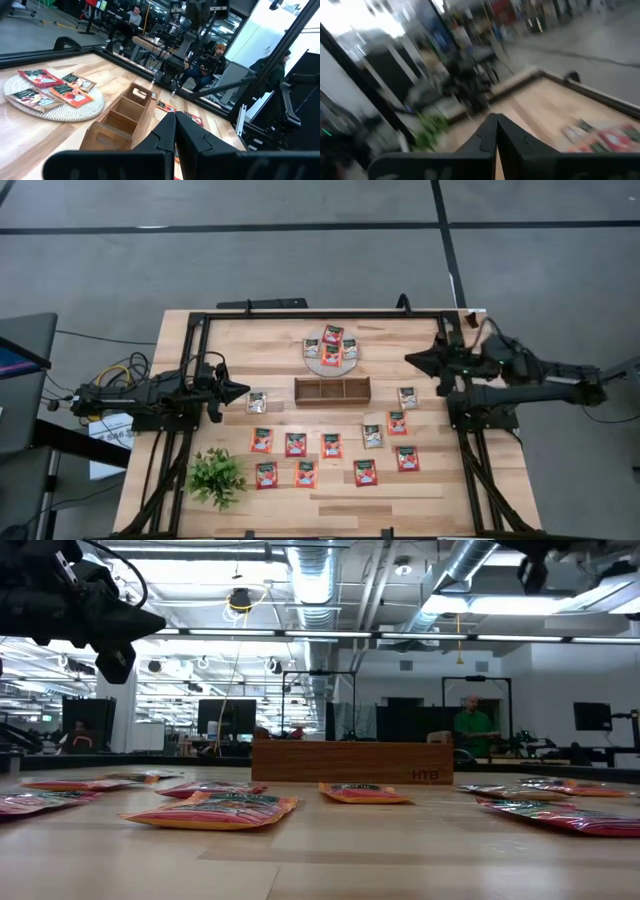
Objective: Pick & Place Tea
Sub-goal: Put the brown tea bag into the right section of the wooden organizer
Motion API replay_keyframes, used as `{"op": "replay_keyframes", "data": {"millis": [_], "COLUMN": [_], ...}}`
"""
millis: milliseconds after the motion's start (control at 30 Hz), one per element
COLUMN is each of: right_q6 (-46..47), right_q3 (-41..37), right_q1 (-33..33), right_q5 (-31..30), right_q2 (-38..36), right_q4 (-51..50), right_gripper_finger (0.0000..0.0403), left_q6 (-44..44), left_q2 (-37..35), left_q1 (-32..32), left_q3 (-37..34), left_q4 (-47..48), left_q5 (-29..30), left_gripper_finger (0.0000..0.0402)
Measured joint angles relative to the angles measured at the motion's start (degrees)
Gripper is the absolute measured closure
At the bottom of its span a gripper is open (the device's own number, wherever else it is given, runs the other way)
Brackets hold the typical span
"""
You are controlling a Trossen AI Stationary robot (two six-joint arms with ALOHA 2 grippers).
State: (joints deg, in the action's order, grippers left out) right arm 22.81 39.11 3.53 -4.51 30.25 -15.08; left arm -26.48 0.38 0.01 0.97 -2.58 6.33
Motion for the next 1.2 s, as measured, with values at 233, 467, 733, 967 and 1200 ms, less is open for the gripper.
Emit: {"op": "replay_keyframes", "data": {"millis": [233, 467, 733, 967, 1200], "right_q6": [-4.0, -7.4, -0.4, 1.5, 7.4], "right_q3": [15.2, 20.9, 19.9, 16.7, 12.4], "right_q1": [1.5, 6.4, 11.2, 11.1, 11.2], "right_q5": [-9.2, -10.7, -8.3, -3.1, -3.0], "right_q2": [14.7, 25.7, 33.3, 34.0, 35.6], "right_q4": [-20.9, -42.7, -61.9, -54.7, -51.9], "right_gripper_finger": [0.0403, 0.0403, 0.0403, 0.036, 0.0276], "left_q6": [0.0, 0.0, 0.0, 0.0, 0.1], "left_q2": [0.0, 0.0, 0.0, 0.0, 0.0], "left_q1": [0.0, 0.0, 0.0, 0.0, 0.0], "left_q3": [0.1, 0.2, 0.3, 0.3, 0.3], "left_q4": [0.5, 0.8, 1.7, 2.3, 2.4], "left_q5": [0.0, 0.0, 0.0, 0.0, 0.0], "left_gripper_finger": [0.0402, 0.0402, 0.0402, 0.0402, 0.0402]}}
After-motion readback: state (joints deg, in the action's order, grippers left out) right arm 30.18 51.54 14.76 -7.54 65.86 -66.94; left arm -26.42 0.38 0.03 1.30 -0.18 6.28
